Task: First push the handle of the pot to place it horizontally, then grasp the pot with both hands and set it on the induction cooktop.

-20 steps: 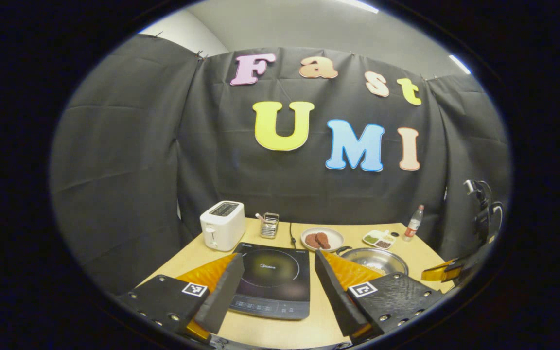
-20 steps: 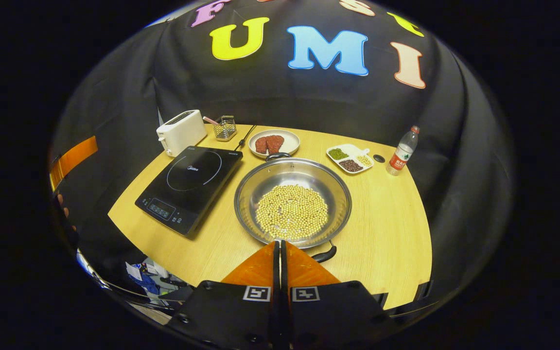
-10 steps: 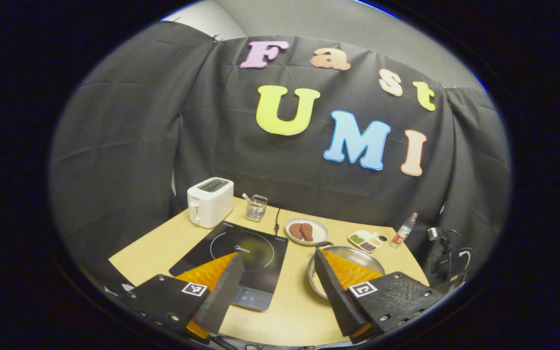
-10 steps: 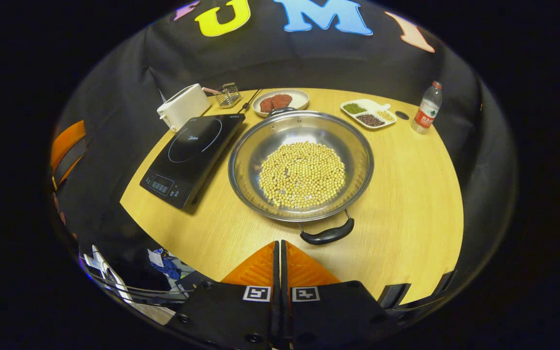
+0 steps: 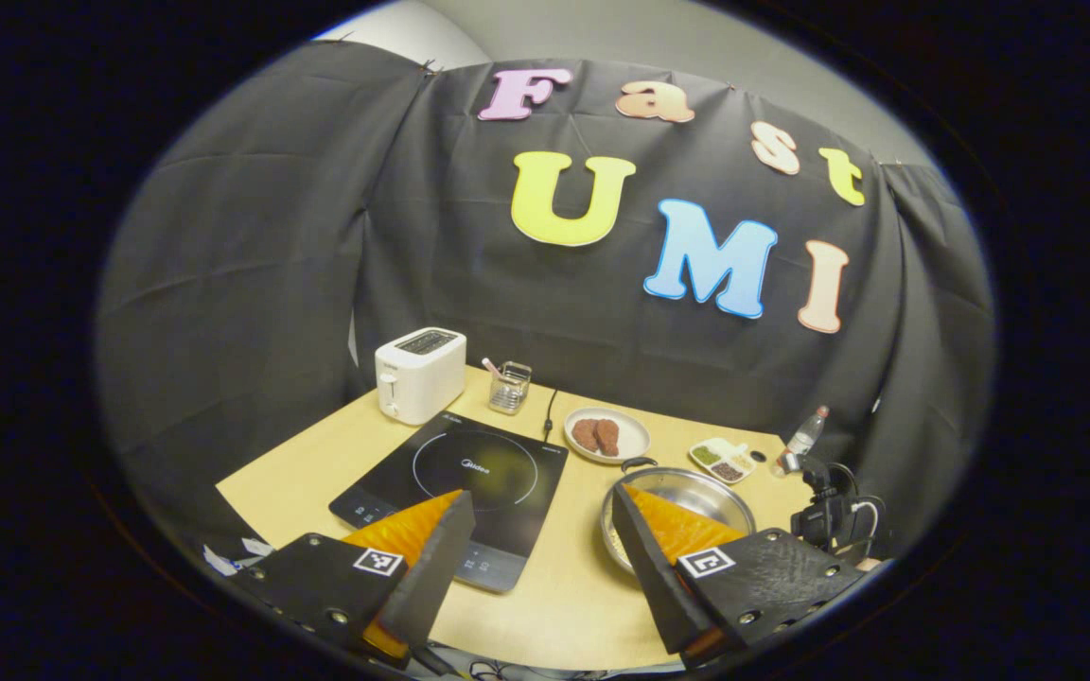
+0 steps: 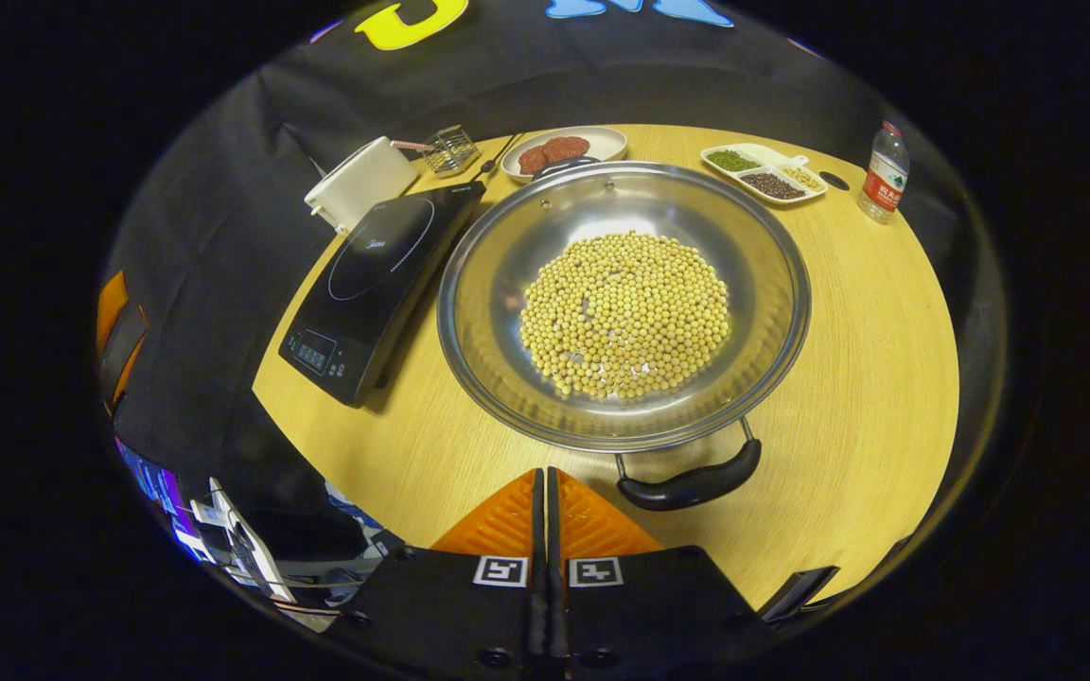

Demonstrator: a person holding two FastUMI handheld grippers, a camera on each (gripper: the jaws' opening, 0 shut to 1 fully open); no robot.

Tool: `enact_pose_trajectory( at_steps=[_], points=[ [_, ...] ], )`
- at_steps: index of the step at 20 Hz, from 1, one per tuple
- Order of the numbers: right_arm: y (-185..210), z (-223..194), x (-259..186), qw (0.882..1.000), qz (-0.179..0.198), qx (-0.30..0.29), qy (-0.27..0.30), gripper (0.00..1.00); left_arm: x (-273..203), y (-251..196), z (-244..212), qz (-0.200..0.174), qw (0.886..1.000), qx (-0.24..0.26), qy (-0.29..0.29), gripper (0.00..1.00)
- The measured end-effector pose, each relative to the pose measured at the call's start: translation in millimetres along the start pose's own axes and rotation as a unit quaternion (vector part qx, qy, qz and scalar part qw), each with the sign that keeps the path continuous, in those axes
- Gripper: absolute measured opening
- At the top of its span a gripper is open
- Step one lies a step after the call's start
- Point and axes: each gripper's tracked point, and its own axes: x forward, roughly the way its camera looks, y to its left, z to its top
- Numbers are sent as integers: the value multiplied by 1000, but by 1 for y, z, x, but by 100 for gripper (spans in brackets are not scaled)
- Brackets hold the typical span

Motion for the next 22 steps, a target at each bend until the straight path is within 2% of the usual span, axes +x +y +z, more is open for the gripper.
enact_pose_trajectory(
  at_steps=[4,5,7,10,11,12,22],
  points=[
    [-13,2,8,1000,-8,2,2,0,2,-9,2,3,1000,11,-2,87],
    [-15,2,9,1000,-8,4,1,2,4,-11,0,5,1000,12,-1,87],
    [-18,6,8,1000,0,13,-9,0,8,-14,-3,9,1000,18,3,90],
    [-30,8,5,1000,-6,10,-15,2,14,-17,-9,16,999,27,12,87],
    [-35,8,4,1000,-8,12,-14,2,16,-21,-9,14,999,25,13,90],
    [-40,8,3,1000,-10,14,-15,2,18,-25,-10,12,1000,24,14,87],
    [-101,12,-3,999,-47,1,-15,2,41,-68,-10,-1,999,42,17,90]
  ],
)
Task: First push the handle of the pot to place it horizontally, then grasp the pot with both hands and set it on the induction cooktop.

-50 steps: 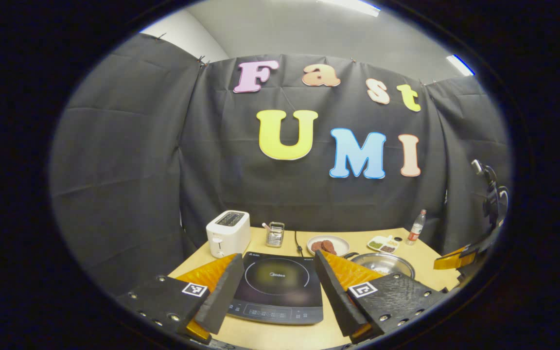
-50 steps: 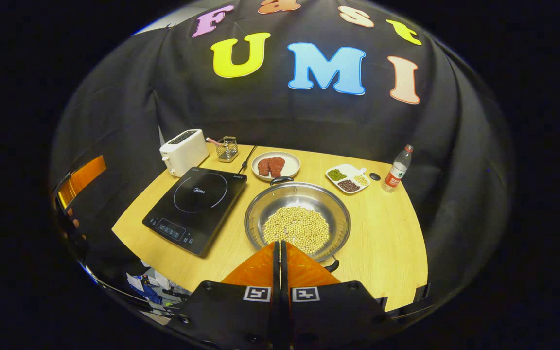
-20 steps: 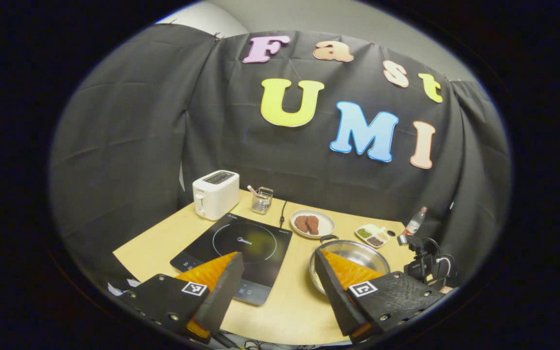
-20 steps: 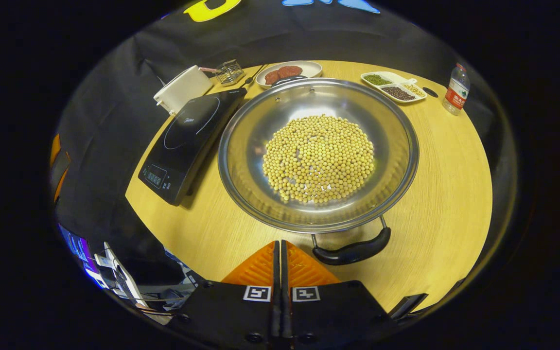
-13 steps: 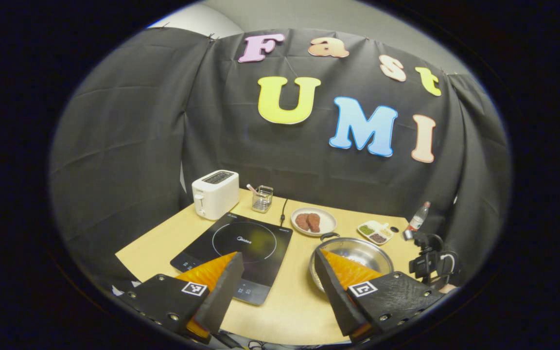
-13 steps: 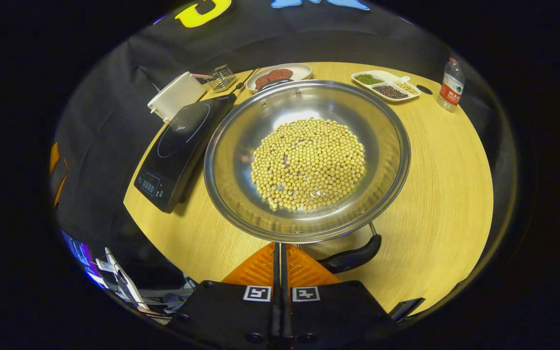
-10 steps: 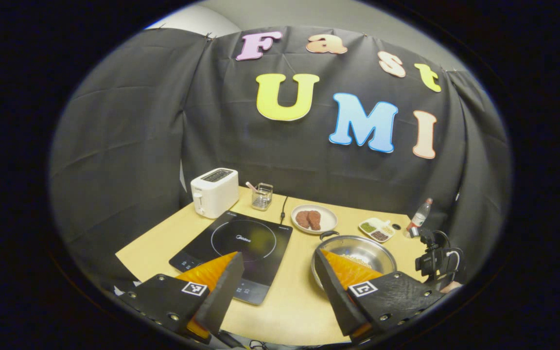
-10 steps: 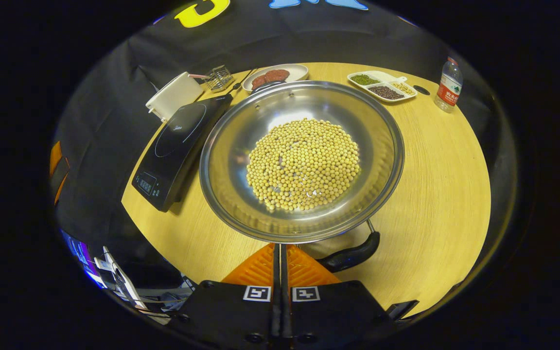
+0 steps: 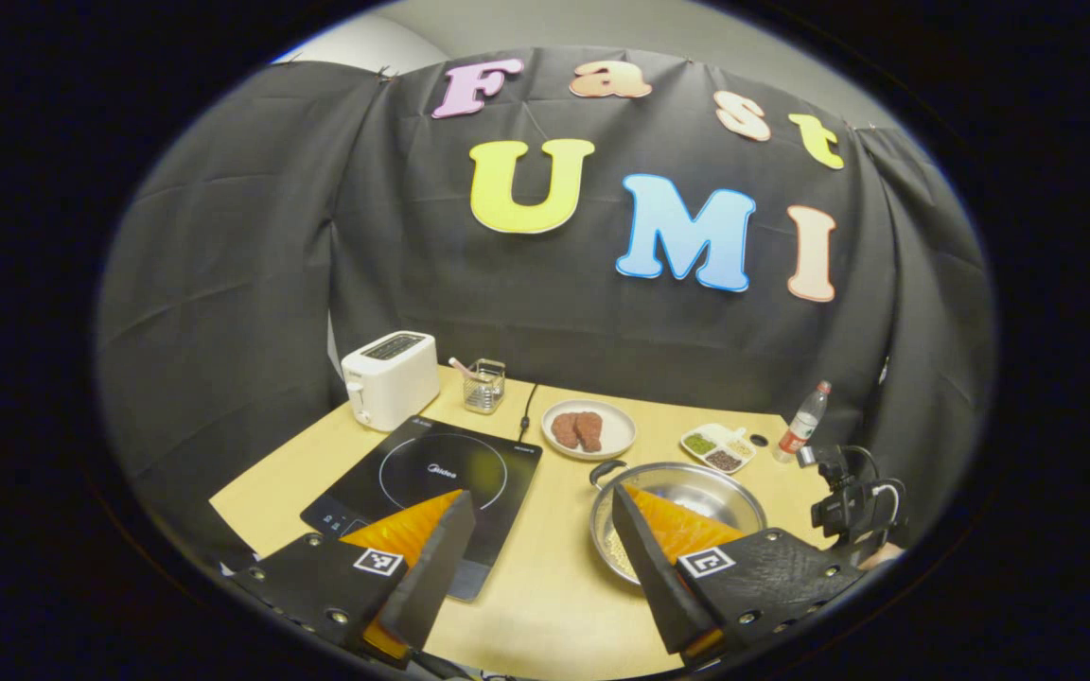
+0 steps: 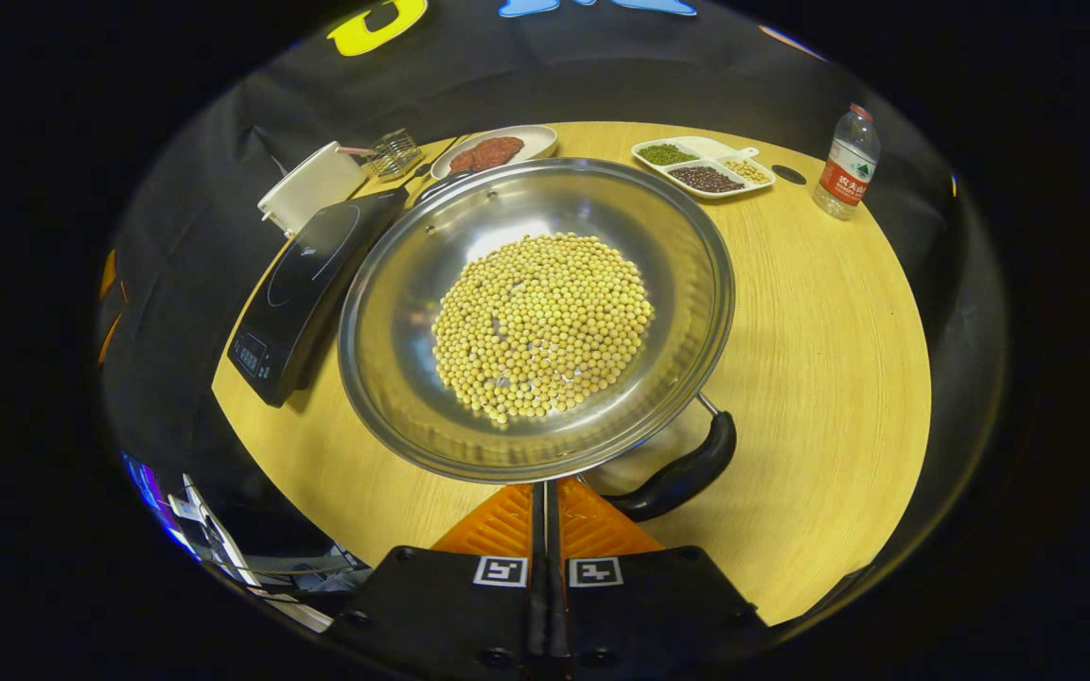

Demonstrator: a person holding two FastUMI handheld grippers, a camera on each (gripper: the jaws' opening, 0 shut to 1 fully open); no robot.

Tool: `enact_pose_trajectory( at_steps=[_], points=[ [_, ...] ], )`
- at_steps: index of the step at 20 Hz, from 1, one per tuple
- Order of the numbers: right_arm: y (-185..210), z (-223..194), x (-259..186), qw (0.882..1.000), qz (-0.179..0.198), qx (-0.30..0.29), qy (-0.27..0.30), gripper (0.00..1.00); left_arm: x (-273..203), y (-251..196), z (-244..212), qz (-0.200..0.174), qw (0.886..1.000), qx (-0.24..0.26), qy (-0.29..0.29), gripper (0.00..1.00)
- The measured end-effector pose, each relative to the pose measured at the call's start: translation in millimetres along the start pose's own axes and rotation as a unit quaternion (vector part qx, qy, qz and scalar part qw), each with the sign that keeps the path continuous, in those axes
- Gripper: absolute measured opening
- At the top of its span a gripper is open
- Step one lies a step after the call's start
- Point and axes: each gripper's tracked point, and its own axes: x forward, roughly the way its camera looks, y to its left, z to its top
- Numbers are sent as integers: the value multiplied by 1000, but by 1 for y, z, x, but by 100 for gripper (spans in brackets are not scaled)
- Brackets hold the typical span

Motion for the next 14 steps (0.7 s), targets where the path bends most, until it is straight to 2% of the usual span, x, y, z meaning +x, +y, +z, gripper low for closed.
enact_pose_trajectory(
  at_steps=[1,10,14],
  points=[
    [-10,2,0,1000,-8,-3,-3,0,2,-3,0,-1,1000,0,1,87],
    [-81,23,1,998,-46,17,-27,2,10,-33,-8,11,1000,21,7,90],
    [-98,30,3,998,-40,34,-34,2,8,-50,-12,11,999,43,12,90]
  ],
)
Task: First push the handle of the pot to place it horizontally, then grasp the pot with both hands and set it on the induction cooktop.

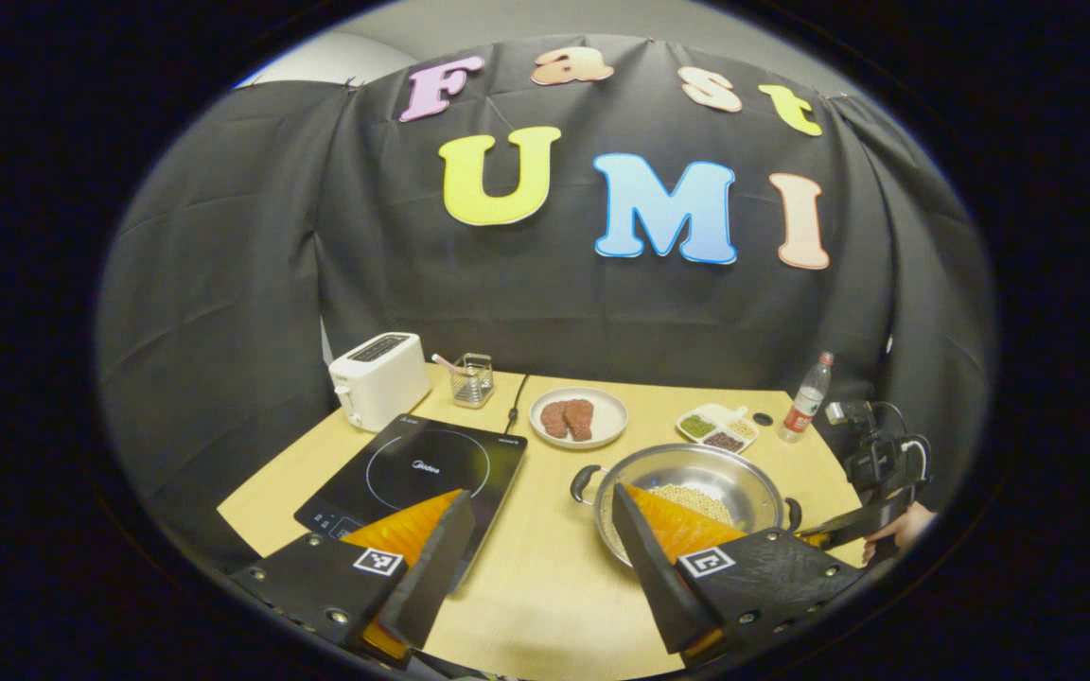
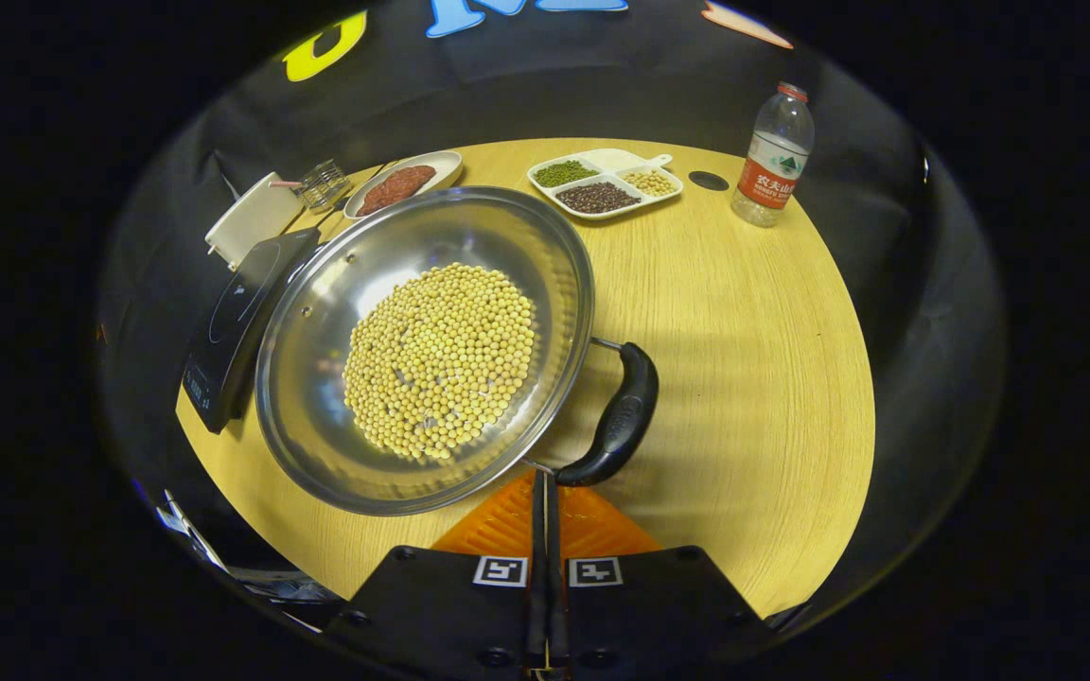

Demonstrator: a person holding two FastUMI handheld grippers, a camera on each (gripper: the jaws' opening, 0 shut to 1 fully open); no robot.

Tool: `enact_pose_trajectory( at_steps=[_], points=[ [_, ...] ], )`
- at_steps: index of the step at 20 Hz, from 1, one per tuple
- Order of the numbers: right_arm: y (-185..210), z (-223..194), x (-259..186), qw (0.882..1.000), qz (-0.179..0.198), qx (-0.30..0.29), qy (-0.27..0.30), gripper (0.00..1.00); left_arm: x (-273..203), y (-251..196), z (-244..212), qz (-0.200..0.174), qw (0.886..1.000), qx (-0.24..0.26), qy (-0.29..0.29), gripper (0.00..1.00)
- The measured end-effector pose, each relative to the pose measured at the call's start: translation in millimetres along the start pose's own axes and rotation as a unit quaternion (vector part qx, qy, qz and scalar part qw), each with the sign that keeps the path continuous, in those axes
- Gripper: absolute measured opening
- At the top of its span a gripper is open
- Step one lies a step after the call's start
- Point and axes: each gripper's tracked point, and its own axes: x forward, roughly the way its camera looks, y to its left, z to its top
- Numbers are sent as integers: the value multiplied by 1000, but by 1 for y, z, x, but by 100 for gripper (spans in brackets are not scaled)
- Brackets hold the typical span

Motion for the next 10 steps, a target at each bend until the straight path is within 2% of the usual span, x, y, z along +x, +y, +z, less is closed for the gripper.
enact_pose_trajectory(
  at_steps=[3,10],
  points=[
    [-8,7,3,1000,1,12,-9,2,-3,-16,0,-7,1000,13,3,87],
    [-22,25,10,998,-12,61,-29,2,4,-32,6,-35,999,24,3,89]
  ],
)
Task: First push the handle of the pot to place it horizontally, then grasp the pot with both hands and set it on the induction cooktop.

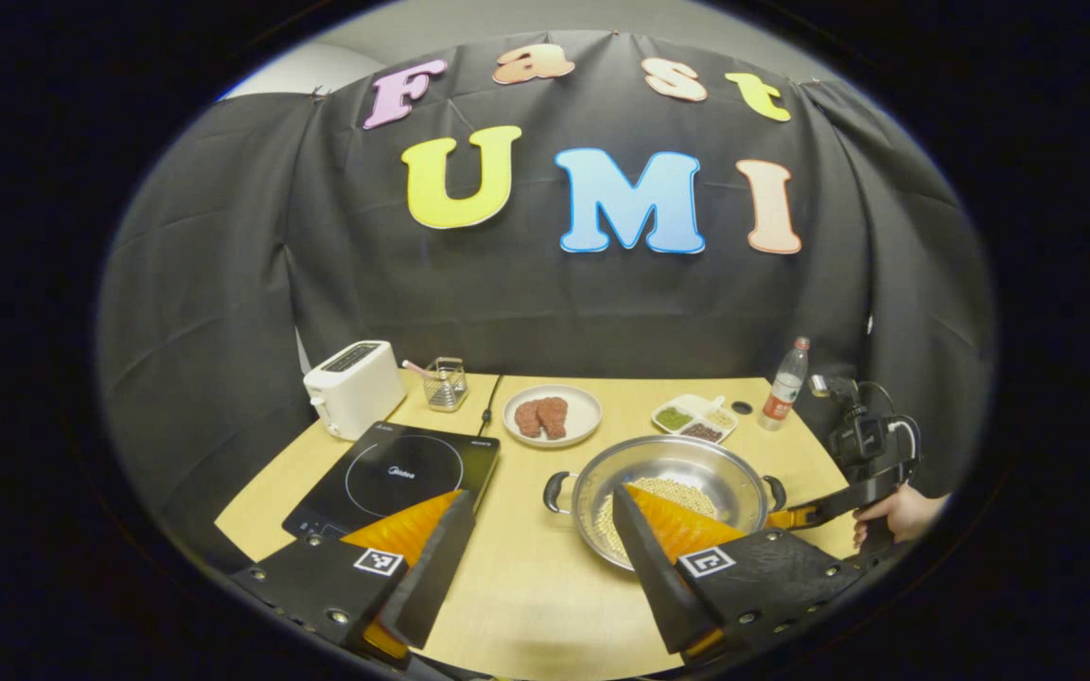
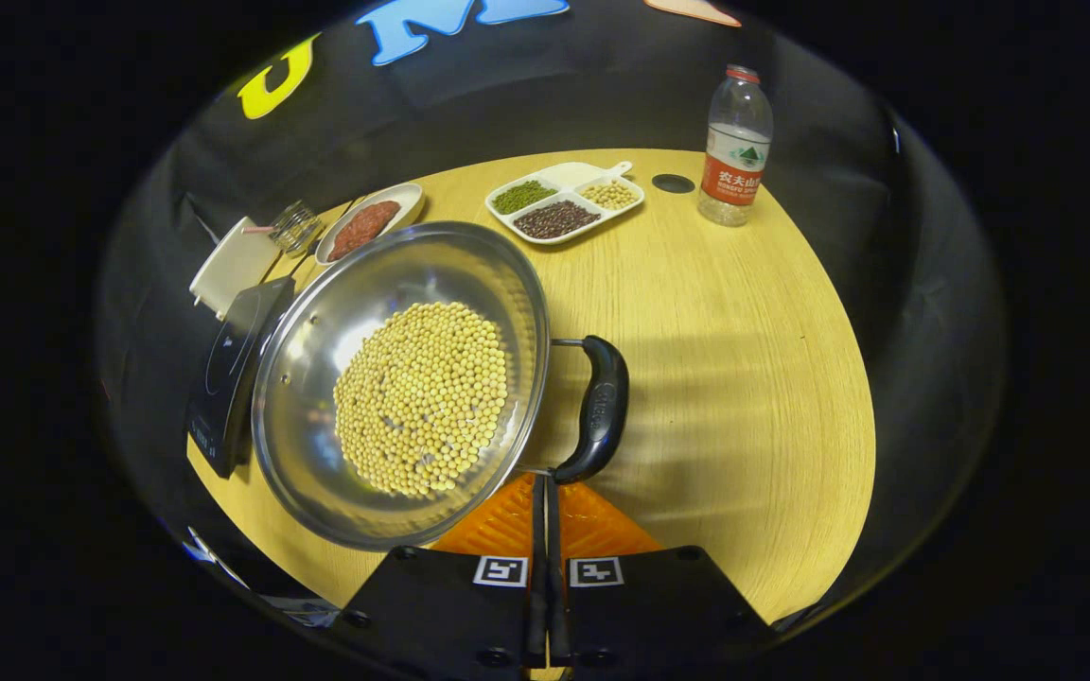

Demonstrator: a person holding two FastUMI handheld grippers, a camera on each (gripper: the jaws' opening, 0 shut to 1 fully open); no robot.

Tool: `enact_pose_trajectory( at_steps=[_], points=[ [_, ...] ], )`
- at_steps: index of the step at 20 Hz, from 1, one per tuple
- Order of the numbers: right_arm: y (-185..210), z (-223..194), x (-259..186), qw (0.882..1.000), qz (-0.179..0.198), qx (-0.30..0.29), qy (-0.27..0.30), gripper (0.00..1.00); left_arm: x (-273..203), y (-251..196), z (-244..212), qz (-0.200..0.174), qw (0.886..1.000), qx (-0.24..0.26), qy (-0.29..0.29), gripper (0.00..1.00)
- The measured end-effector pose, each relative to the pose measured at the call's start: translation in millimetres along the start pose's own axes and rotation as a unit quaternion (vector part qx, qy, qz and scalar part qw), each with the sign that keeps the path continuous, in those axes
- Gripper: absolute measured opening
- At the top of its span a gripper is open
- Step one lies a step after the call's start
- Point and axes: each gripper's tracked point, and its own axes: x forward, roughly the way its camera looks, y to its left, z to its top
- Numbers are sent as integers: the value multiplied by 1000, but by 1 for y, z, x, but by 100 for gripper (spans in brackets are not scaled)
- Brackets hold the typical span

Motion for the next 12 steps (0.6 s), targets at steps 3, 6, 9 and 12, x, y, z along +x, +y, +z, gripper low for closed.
enact_pose_trajectory(
  at_steps=[3,6,9,12],
  points=[
    [-6,7,0,999,-14,27,-10,2,11,2,1,-16,1000,-1,0,87],
    [-11,10,1,998,-36,48,-15,2,19,12,6,-30,1000,-2,-1,90],
    [-16,11,-11,995,-62,67,-27,6,30,31,6,-41,999,-9,-1,92],
    [-23,15,-29,991,-86,94,-50,31,45,45,4,-60,998,-13,4,90]
  ],
)
